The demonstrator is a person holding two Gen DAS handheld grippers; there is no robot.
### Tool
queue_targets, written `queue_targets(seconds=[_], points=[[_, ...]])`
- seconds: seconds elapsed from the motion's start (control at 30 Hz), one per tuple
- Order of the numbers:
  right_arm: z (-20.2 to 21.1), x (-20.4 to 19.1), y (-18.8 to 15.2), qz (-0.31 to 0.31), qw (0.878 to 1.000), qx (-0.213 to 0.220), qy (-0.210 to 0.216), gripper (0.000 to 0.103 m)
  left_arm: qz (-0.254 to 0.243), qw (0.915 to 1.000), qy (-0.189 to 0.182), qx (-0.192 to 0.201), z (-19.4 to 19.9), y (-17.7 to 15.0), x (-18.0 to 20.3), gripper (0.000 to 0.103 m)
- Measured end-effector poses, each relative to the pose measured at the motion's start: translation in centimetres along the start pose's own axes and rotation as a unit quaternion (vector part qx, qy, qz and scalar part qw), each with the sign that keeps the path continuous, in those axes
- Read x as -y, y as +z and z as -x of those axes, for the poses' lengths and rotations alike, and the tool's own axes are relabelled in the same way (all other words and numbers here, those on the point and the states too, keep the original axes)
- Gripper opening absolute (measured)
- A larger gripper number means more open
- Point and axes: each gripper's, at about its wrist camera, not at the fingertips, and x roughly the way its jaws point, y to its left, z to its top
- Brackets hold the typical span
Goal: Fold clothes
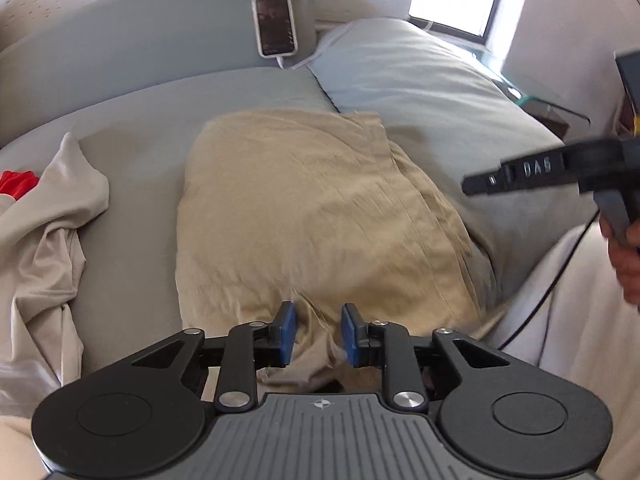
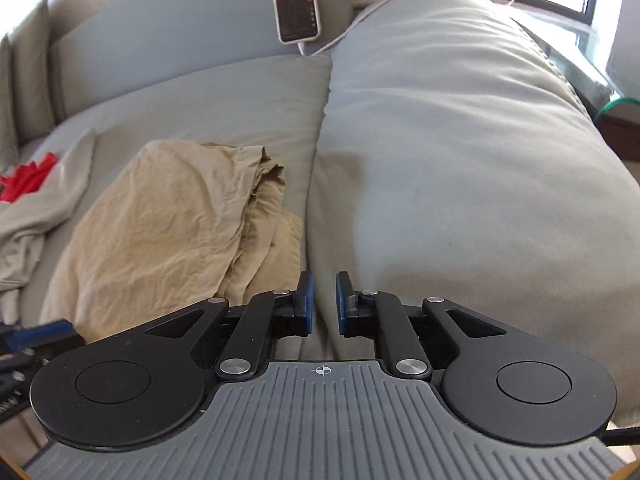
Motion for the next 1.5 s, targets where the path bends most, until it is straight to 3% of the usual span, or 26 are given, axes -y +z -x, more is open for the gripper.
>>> queue_targets(seconds=[0.07, 0.23, 0.33, 0.57, 0.7, 0.83, 0.97, 1.0, 1.07, 1.17, 1.23, 1.3, 1.37, 1.5], points=[[1.8, -0.3, -0.6, 0.009, 1.0, 0.005, 0.024, 0.043, -0.018, 0.9998, -0.007, -0.011, 1.0, -1.3, 0.5, 0.028], [4.1, -2.5, -1.8, 0.02, 0.996, 0.016, 0.091, 0.045, 0.033, 0.9985, -0.042, -0.011, 3.6, -3.2, 0.2, 0.029], [3.4, -4.3, -2.5, 0.038, 0.992, 0.007, 0.119, 0.048, 0.05, 0.9983, -0.028, 0.011, 5.0, -3.4, 0.3, 0.033], [-0.1, -6.4, -4.7, 0.068, 0.99, -0.047, 0.113, 0.048, 0.082, 0.9958, -0.005, 0.039, 6.4, -2.4, -0.9, 0.034], [0.6, -6.1, -5.5, 0.091, 0.989, -0.067, 0.096, 0.048, 0.099, 0.9941, 0.006, 0.042, 6.6, -2.2, -1.9, 0.034], [2.0, -4.1, -5.6, 0.054, 0.989, -0.084, 0.111, 0.05, 0.129, 0.9906, 0.014, 0.043, 6.4, -2.2, -3.0, 0.035], [3.3, -1.6, -4.9, -0.013, 0.988, -0.066, 0.138, 0.056, 0.146, 0.9879, 0.023, 0.047, 6.5, -2.1, -3.7, 0.037], [3.4, -1.1, -4.7, -0.029, 0.987, -0.061, 0.143, 0.06, 0.148, 0.9875, 0.026, 0.048, 6.5, -2.0, -3.8, 0.039], [3.5, -0.3, -4.1, -0.06, 0.985, -0.057, 0.15, 0.076, 0.152, 0.9866, 0.03, 0.051, 6.6, -1.9, -4.0, 0.043], [3.2, 0.6, -3.5, -0.091, 0.981, -0.055, 0.162, 0.08, 0.161, 0.9845, 0.039, 0.059, 6.7, -1.5, -4.8, 0.053], [3.0, 0.8, -3.2, -0.101, 0.979, -0.054, 0.168, 0.081, 0.178, 0.9804, 0.044, 0.073, 6.9, -1.0, -5.7, 0.076], [2.8, 1.0, -2.9, -0.109, 0.978, -0.048, 0.171, 0.084, 0.204, 0.974, 0.043, 0.088, 6.9, -0.4, -6.9, 0.084], [2.3, 1.3, -2.3, -0.119, 0.977, -0.043, 0.172, 0.093, 0.238, 0.9663, 0.038, 0.092, 6.3, 0.3, -8.5, 0.085], [0.8, 2.1, -1.0, -0.135, 0.975, -0.036, 0.174, 0.092, 0.29, 0.9532, 0.029, 0.079, 4.1, 1.7, -11.0, 0.085]])
